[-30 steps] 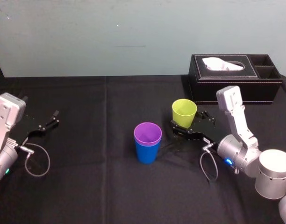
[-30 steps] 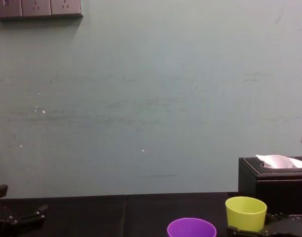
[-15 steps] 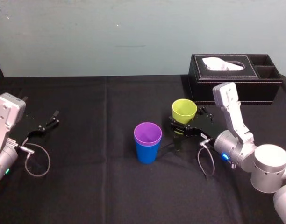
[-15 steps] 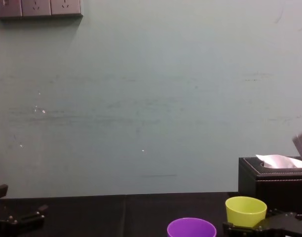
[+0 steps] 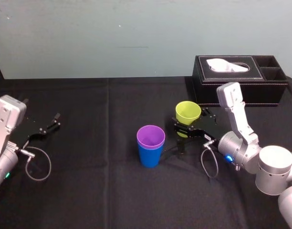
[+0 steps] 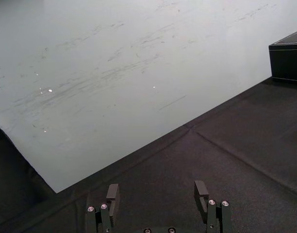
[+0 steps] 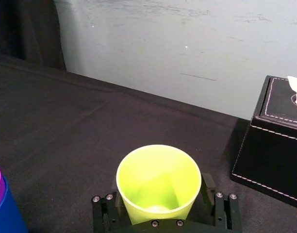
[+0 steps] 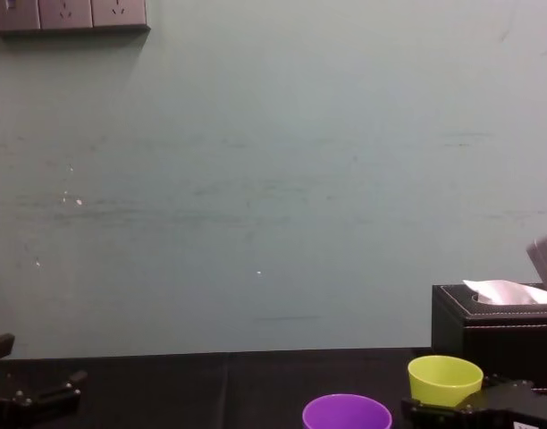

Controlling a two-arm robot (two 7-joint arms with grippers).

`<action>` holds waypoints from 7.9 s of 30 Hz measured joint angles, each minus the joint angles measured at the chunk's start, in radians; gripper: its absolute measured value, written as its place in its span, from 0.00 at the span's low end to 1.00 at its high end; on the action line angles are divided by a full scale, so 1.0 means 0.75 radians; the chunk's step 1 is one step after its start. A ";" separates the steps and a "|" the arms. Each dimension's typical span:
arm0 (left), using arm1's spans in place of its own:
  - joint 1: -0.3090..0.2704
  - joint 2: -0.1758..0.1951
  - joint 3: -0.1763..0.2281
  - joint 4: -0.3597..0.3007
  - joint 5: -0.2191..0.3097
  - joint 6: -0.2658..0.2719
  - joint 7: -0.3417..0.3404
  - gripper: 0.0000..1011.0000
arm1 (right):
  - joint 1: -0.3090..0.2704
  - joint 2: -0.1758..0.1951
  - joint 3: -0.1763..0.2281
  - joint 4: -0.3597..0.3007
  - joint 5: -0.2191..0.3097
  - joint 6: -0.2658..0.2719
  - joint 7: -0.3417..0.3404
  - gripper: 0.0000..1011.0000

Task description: Stack the three plastic cups sequentially using one hand.

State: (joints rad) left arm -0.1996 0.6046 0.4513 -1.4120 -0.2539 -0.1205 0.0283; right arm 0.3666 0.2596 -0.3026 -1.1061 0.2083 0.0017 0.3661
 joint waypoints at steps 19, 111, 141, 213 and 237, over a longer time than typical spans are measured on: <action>0.000 0.000 0.000 0.000 0.000 0.000 0.000 1.00 | -0.004 0.002 0.000 -0.005 0.000 0.001 -0.001 0.73; 0.000 0.000 0.000 0.000 0.000 0.000 0.000 1.00 | -0.289 0.162 -0.119 -0.771 0.035 0.170 0.004 0.73; 0.000 0.000 0.000 0.000 0.000 0.000 0.000 1.00 | -0.254 0.134 -0.147 -0.705 -0.003 0.173 0.004 0.73; 0.000 0.000 0.000 0.000 0.000 0.000 0.000 1.00 | -0.295 0.100 -0.048 -0.676 -0.029 0.112 -0.086 0.99; 0.000 0.000 0.000 0.000 0.000 0.000 0.000 1.00 | -0.401 0.152 0.149 -0.591 -0.072 -0.009 -0.121 0.99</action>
State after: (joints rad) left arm -0.1995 0.6047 0.4514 -1.4120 -0.2539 -0.1205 0.0283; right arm 0.0661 0.3733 -0.1911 -1.5497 0.1541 -0.0049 0.2751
